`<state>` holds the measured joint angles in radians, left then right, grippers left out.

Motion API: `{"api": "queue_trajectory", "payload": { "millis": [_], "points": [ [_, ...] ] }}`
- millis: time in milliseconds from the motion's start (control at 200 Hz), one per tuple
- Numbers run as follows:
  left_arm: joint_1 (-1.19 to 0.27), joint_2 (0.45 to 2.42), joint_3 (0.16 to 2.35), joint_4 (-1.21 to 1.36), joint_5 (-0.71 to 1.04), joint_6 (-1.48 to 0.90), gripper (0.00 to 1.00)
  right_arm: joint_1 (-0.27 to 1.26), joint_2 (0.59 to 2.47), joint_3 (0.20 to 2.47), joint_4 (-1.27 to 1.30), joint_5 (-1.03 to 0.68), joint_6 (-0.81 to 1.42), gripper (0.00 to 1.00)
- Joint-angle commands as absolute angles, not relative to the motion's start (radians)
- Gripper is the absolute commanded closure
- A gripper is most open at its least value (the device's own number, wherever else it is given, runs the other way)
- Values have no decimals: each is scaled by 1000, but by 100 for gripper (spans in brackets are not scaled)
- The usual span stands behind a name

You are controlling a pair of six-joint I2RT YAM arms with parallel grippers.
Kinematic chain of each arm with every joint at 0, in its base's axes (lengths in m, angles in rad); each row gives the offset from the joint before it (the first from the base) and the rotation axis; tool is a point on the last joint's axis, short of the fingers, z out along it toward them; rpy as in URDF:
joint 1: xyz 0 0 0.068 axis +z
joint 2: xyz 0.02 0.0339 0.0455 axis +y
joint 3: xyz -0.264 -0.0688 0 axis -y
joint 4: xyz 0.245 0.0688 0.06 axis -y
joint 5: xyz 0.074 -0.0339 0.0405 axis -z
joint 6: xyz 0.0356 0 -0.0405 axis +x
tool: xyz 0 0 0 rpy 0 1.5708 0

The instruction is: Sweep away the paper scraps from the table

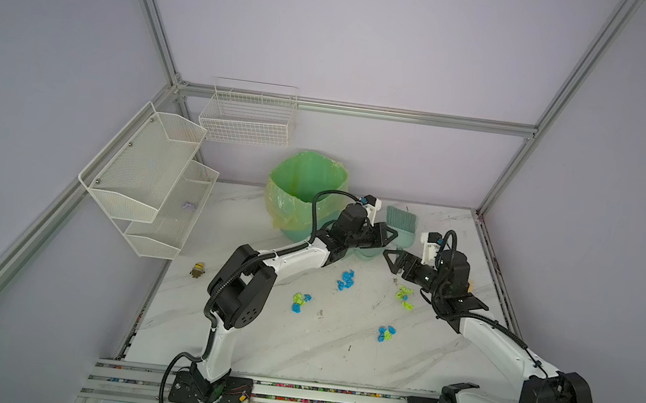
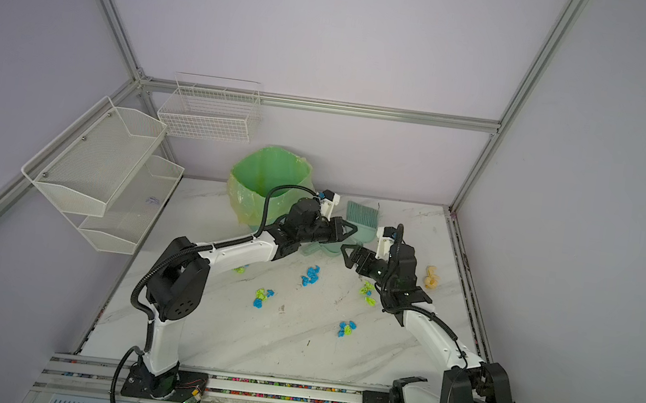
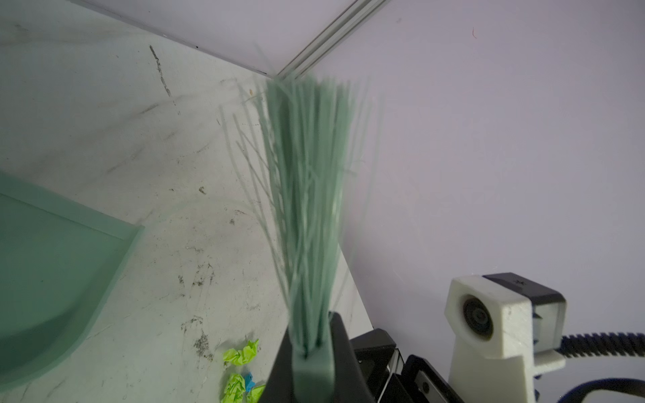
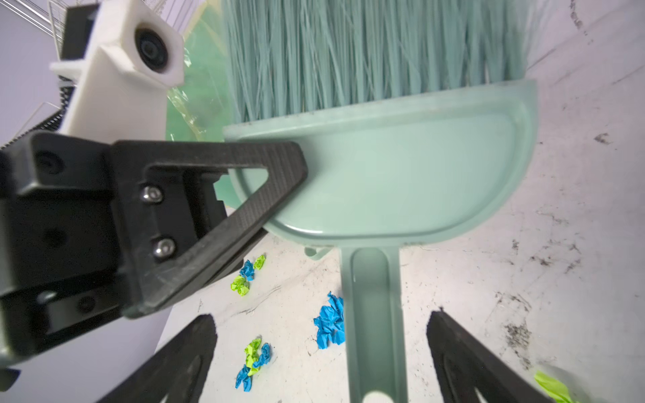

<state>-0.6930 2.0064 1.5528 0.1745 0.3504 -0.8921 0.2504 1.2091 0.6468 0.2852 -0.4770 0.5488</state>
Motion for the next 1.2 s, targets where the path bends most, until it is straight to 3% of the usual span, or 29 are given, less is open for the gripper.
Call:
{"api": "queue_trajectory", "payload": {
  "millis": [0, 220, 630, 950, 1195],
  "points": [
    [-673, 1935, 1560, 289, 351, -920, 100, 224, 1181, 621, 407, -525, 653, 3],
    [-647, 1909, 1508, 368, 333, -938, 100, 167, 1226, 480, 768, -600, 889, 3],
    [-600, 1911, 1430, 619, 407, -1068, 100, 165, 1305, 412, 1165, -609, 1113, 4],
    [-599, 1906, 1356, 796, 385, -1115, 100, 164, 1445, 429, 1431, -655, 1255, 17],
    [-599, 1959, 1371, 920, 443, -1156, 100, 186, 1462, 483, 1434, -637, 1255, 29]
  ]
}}
